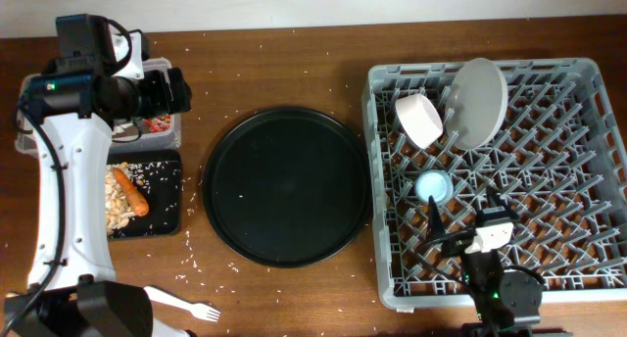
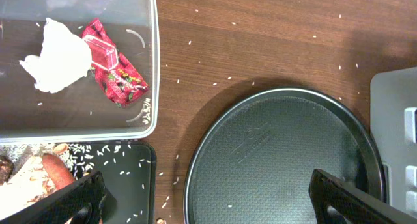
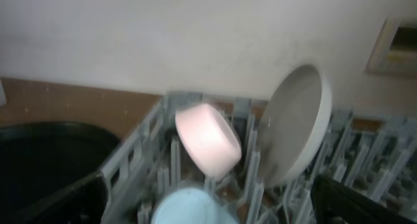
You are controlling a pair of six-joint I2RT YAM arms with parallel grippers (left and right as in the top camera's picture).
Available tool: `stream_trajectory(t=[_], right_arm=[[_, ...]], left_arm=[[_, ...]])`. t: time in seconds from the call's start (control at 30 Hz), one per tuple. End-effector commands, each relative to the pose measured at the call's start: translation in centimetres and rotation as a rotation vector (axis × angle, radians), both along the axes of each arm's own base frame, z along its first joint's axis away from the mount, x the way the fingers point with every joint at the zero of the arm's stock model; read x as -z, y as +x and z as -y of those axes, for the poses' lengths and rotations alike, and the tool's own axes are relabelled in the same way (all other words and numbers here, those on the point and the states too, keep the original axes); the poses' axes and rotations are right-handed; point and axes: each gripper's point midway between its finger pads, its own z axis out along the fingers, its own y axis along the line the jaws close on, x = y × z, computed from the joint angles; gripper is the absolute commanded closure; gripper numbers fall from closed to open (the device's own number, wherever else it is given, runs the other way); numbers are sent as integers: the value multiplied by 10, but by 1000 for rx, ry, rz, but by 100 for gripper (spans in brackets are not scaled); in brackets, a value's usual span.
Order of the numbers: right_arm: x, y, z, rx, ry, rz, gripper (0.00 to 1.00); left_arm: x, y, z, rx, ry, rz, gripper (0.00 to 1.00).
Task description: Sort waste into correct bins and load items into the dishwasher rack
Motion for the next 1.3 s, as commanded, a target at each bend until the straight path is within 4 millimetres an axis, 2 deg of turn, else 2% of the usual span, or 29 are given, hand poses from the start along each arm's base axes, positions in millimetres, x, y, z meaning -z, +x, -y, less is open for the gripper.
stream_trajectory(t=[0.0, 0.5, 0.67, 0.73, 0.8, 0.87, 0.9, 0.93, 0.97, 1.07, 1.2, 1.27], right_arm=[[8, -2, -1, -6, -6, -17, 2], [11, -2, -1, -6, -6, -26, 1], [11, -2, -1, -6, -6, -26, 2], [11, -2, -1, -6, -6, -27, 2], [11, -2, -1, -6, -6, -26, 2], [11, -2, -1, -6, -6, -26, 2], [11, -2, -1, -6, -6, -26, 2], [11, -2, -1, -6, -6, -26, 2], [11, -2, -1, -6, -6, -26, 2], [11, -2, -1, -6, -6, -26, 2], [11, -2, -1, -6, -6, -26, 2], [11, -2, -1, -6, -6, -26, 2]], left_arm=[[-9, -3, 4, 22, 2, 25, 1], [-9, -3, 2, 15, 11, 21, 1], [-41, -13, 7, 23, 36, 119, 1], [-69, -9, 19, 111, 103, 302, 1], [-83, -17, 31, 184, 184, 533, 1], [-74, -37, 28, 164, 207, 676, 1], [-53, -60, 24, 143, 224, 759, 1], [-44, -70, 22, 136, 230, 787, 1], [-25, -90, 21, 125, 242, 841, 1], [14, -131, 22, 101, 270, 973, 1], [51, -158, 18, 60, 301, 1080, 1], [59, -162, 14, 42, 311, 1045, 1]])
